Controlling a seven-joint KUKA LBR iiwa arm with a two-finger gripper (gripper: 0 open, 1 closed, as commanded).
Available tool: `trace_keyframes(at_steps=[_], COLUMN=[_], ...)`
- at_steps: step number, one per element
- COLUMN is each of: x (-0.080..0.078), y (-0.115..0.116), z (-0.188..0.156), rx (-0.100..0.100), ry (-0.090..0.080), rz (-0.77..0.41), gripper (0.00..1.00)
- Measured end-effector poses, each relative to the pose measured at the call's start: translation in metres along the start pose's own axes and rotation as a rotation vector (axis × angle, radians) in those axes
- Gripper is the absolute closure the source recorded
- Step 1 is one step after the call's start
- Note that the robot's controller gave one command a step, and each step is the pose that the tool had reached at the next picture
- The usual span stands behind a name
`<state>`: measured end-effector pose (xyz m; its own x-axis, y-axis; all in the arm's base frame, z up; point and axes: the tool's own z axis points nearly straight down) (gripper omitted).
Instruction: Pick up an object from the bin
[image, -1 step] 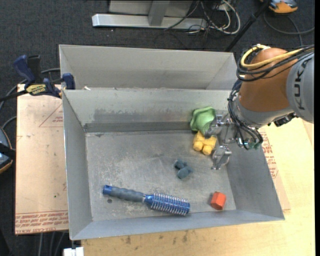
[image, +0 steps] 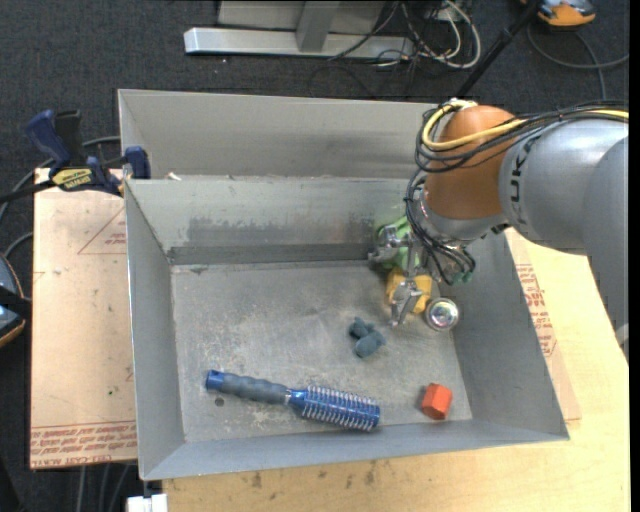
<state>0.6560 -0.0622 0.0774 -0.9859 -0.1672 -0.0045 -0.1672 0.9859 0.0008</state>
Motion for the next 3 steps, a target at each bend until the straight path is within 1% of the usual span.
trace_keyframes(at_steps=[1,2,3], x=[0.056,0.045,0.044], y=[0.018,0.044,0.046], z=[0.0,0.001,0.0], rx=[0.005,0.009,0.005], ry=[-0.019,-0.008,-0.008], rz=[-0.024,-0.133,-0.134], gripper=[0.0,0.0,1.0])
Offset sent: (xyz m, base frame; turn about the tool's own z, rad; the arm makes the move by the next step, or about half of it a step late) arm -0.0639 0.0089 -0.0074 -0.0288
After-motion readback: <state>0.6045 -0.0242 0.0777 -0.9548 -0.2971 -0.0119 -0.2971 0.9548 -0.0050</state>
